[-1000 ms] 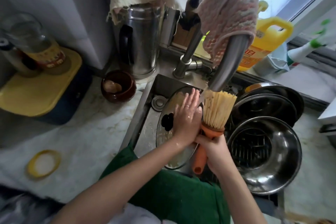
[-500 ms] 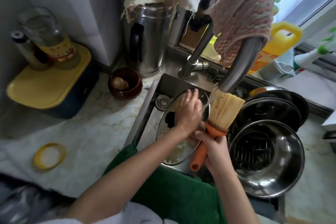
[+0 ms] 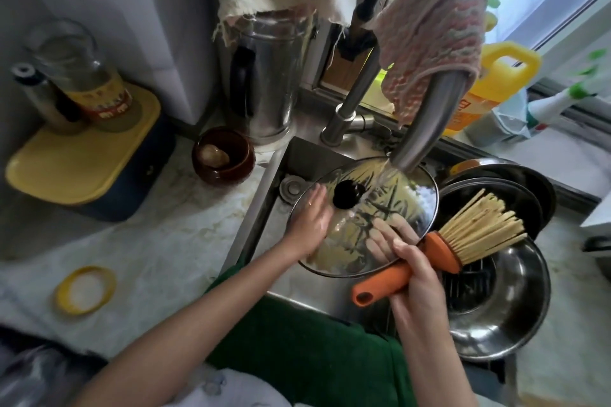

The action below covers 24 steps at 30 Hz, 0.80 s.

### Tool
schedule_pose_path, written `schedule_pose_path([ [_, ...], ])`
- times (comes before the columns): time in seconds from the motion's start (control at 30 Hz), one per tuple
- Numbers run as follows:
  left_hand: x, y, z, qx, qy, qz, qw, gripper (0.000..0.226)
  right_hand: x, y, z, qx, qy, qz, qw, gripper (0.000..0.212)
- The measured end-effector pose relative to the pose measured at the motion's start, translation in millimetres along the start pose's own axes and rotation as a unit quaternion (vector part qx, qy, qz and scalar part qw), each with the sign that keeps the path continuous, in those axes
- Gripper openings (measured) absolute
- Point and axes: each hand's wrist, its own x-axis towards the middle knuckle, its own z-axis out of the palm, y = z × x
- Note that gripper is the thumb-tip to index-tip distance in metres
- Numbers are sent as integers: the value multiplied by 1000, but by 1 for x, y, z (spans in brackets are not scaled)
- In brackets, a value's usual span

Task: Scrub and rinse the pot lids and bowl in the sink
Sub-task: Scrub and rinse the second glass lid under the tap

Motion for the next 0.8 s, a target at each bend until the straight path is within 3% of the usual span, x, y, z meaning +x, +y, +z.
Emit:
schedule_pose_path([
  [0.1, 14, 14, 6, -16, 85, -82, 993, 50, -7, -8, 4, -33, -14, -36, 999, 37],
  [0.17, -13, 27, 30, 44, 101, -10, 994, 54, -8, -16, 5, -34, -15, -51, 998, 38],
  [0.27, -17, 33, 35, -9, 114, 75, 991, 52, -7, -21, 5, -33, -4, -50, 998, 40],
  [0.37, 33, 21, 11, -104, 103, -22, 989, 48, -11, -23, 5, -29, -12, -59, 998, 38],
  [0.43, 25, 23, 14, -67, 105, -49, 991, 56, -11, -22, 4, -38, -10, -73, 997, 37],
  [0.6, -1, 18, 42, -5, 95, 56, 994, 59, -3, -17, 2, -42, -10, -53, 998, 38],
  [0.73, 34, 13, 13, -129, 82, -98, 983, 51, -6, -9, -2, -51, -24, -45, 997, 35],
  [0.8, 15, 25, 18, -110, 80, -93, 986, 47, -5, -8, -1, -57, -26, -52, 997, 34],
])
